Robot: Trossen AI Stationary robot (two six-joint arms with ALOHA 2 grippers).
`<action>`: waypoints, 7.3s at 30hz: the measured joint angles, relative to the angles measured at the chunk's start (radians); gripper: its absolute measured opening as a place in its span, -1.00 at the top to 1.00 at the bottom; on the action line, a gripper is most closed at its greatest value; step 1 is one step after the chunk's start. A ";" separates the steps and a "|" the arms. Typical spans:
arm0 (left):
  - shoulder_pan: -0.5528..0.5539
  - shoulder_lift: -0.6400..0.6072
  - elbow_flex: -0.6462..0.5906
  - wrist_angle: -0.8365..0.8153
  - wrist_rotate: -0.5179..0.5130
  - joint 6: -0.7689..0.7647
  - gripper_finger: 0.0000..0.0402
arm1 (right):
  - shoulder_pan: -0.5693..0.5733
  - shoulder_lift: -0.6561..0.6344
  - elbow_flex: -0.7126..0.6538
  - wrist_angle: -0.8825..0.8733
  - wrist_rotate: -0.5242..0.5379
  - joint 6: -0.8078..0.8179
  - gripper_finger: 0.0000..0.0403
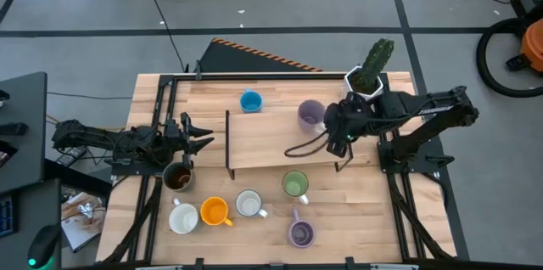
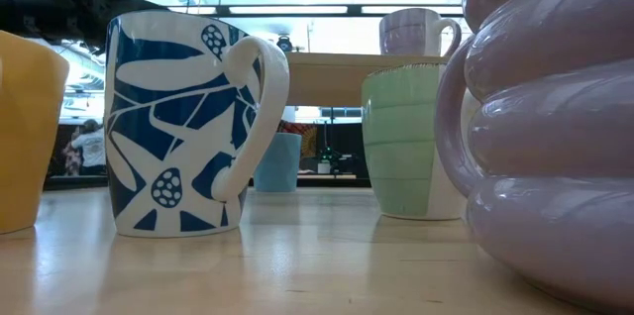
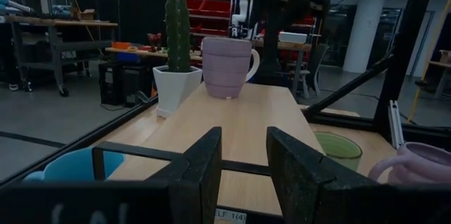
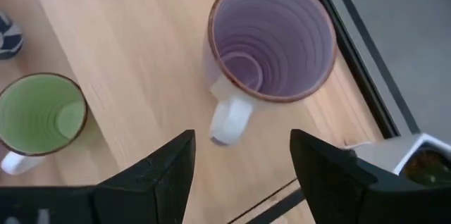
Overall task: Place coffee mugs
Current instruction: Put the violet-white mug on the shelf
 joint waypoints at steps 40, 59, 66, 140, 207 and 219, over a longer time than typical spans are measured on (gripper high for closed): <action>-0.001 0.000 0.008 0.011 0.076 0.012 0.41 | 0.223 -0.179 -0.439 0.307 0.350 0.147 -0.18; -0.107 0.000 0.082 -0.040 0.068 0.095 0.41 | 0.226 -0.212 -0.516 0.369 0.339 0.096 -0.18; -0.107 0.000 0.082 -0.040 0.032 0.017 0.41 | 0.224 -0.175 -0.516 0.428 0.394 0.051 -0.18; -0.107 0.000 0.082 -0.077 0.026 0.063 0.41 | -0.051 -0.060 -0.064 0.240 0.100 -0.339 -0.18; -0.105 0.000 0.082 -0.124 0.016 0.074 0.41 | -0.034 0.248 0.174 0.241 -0.048 -0.229 -0.39; -0.105 0.000 0.082 -0.122 0.014 0.078 0.41 | -0.067 0.248 0.177 0.196 -0.053 -0.213 -0.36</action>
